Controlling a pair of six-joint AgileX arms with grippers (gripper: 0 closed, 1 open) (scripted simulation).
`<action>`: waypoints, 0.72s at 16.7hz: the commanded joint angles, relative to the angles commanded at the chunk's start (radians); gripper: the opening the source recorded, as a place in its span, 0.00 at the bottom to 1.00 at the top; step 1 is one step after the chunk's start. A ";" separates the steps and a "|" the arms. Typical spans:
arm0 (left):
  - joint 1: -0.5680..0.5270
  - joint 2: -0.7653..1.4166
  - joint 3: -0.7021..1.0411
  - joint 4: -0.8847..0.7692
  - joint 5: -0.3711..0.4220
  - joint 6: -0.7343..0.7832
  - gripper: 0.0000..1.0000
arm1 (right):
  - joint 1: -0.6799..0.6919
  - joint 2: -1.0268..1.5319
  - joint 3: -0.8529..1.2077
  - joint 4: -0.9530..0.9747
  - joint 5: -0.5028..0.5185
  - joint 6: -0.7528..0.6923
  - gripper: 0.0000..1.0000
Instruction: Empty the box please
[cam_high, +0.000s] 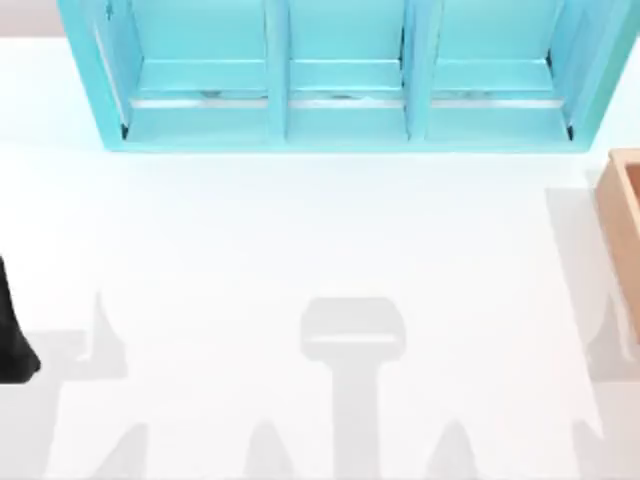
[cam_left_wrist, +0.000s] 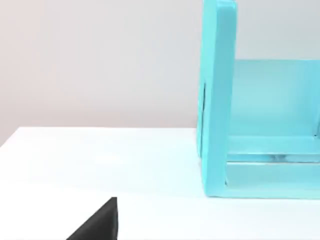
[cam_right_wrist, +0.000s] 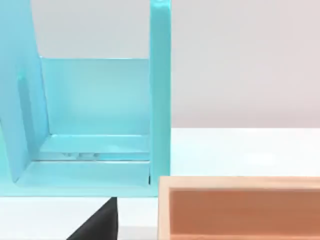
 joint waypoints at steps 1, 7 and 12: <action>0.000 0.000 0.000 0.000 0.000 0.000 1.00 | 0.000 0.000 0.000 0.000 0.000 0.000 1.00; 0.000 0.000 0.000 0.000 0.000 0.000 1.00 | -0.045 0.162 0.152 -0.154 0.001 -0.040 1.00; 0.000 0.000 0.000 0.000 0.000 0.000 1.00 | -0.135 0.560 0.470 -0.479 0.000 -0.123 1.00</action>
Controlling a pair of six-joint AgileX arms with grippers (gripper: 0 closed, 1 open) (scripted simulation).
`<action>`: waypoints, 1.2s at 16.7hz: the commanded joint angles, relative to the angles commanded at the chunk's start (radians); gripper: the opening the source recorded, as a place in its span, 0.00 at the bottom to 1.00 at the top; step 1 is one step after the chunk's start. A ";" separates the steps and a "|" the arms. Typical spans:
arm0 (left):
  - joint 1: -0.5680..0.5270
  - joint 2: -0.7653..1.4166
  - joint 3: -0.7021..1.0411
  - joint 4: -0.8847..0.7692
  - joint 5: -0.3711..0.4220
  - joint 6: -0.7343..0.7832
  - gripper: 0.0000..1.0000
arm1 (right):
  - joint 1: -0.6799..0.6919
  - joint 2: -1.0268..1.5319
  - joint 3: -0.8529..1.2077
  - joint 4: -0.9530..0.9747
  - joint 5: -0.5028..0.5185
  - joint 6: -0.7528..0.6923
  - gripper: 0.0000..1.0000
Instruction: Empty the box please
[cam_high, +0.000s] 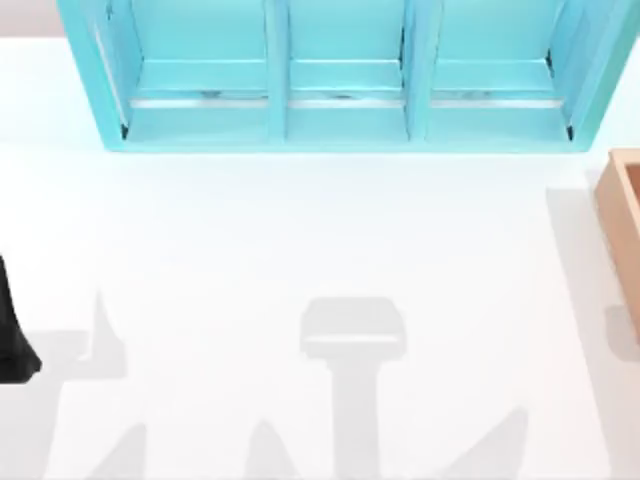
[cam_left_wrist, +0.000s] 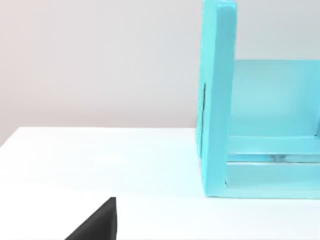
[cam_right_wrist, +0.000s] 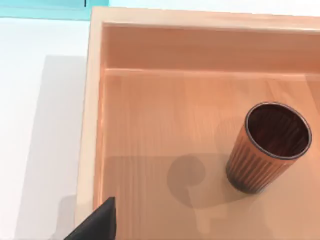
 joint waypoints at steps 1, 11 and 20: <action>0.000 0.000 0.000 0.000 0.000 0.000 1.00 | -0.020 0.096 0.072 -0.074 0.000 -0.019 1.00; 0.000 0.000 0.000 0.000 0.000 0.000 1.00 | -0.179 0.903 0.672 -0.685 -0.007 -0.179 1.00; 0.000 0.000 0.000 0.000 0.000 0.000 1.00 | -0.196 0.988 0.744 -0.757 -0.007 -0.199 1.00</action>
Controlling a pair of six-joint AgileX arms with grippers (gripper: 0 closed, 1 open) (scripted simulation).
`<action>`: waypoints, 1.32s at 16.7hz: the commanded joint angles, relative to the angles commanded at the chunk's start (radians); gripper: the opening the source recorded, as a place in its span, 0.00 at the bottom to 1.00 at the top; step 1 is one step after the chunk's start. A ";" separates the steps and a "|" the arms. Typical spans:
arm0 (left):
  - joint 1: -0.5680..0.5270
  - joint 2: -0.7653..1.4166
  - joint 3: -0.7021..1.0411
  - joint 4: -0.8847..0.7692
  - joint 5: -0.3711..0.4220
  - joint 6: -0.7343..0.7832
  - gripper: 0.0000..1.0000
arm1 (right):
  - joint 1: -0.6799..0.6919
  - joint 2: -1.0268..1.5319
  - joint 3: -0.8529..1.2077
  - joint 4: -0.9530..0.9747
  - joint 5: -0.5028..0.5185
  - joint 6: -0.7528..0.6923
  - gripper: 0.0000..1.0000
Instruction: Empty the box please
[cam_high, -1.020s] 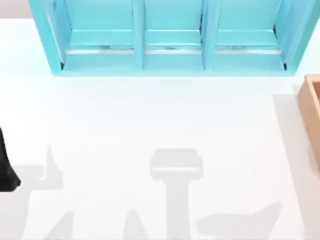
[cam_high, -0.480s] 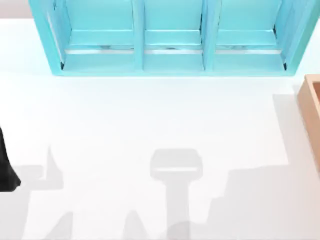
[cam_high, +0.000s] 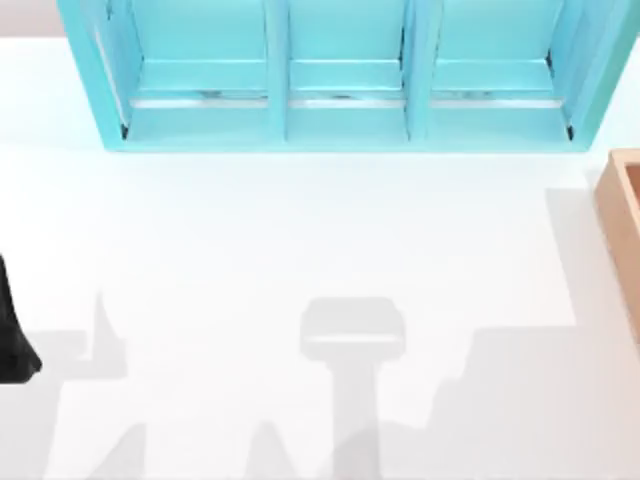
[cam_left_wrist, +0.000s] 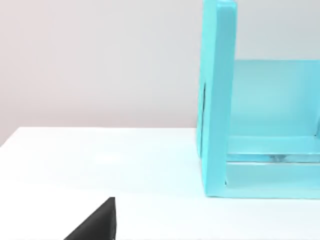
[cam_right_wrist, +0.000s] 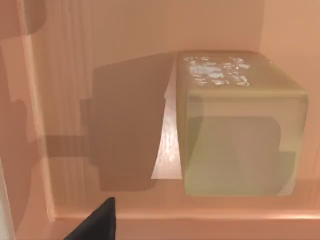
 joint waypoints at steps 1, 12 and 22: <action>0.000 0.000 0.000 0.000 0.000 0.000 1.00 | -0.001 0.004 -0.012 0.013 0.000 0.001 1.00; 0.000 0.000 0.000 0.000 0.000 0.000 1.00 | 0.002 0.117 -0.291 0.406 0.000 0.007 1.00; 0.000 0.000 0.000 0.000 0.000 0.000 1.00 | 0.002 0.117 -0.291 0.406 0.000 0.007 0.47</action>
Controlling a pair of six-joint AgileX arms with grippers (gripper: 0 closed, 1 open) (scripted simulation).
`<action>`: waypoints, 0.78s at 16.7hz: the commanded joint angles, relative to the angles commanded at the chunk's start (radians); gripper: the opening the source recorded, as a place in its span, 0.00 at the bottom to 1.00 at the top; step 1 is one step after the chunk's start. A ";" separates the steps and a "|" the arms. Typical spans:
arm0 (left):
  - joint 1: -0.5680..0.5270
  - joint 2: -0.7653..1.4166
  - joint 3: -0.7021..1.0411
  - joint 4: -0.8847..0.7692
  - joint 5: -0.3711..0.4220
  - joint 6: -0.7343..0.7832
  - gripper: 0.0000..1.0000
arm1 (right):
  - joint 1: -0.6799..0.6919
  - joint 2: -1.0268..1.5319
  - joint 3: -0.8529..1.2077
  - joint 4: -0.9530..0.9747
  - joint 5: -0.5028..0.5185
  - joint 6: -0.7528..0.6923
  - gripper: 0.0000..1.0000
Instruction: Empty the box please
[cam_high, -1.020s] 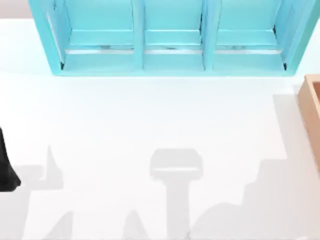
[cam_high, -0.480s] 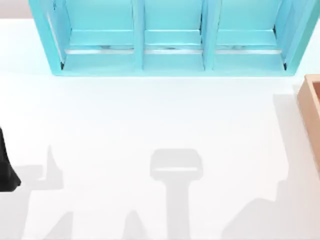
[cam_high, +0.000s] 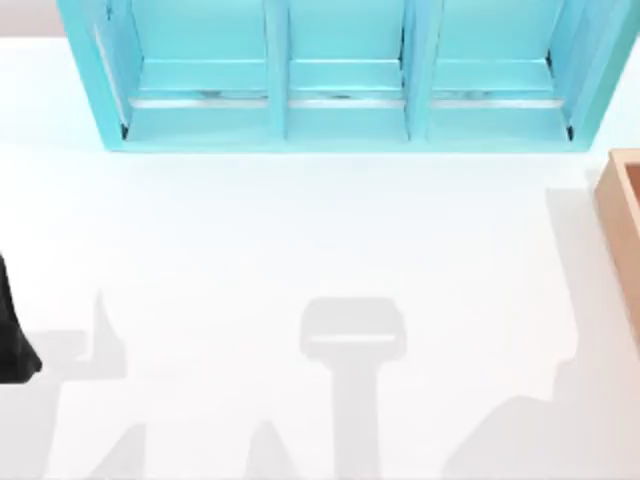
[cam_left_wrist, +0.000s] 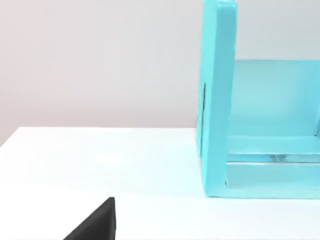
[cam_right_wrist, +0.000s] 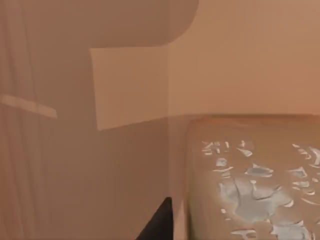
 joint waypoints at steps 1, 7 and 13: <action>0.000 0.000 0.000 0.000 0.000 0.000 1.00 | 0.000 0.000 0.000 0.000 0.000 0.000 0.40; 0.000 0.000 0.000 0.000 0.000 0.000 1.00 | 0.000 0.000 0.000 0.000 0.000 0.000 0.00; 0.000 0.000 0.000 0.000 0.000 0.000 1.00 | 0.000 0.000 0.000 0.000 0.000 0.000 0.00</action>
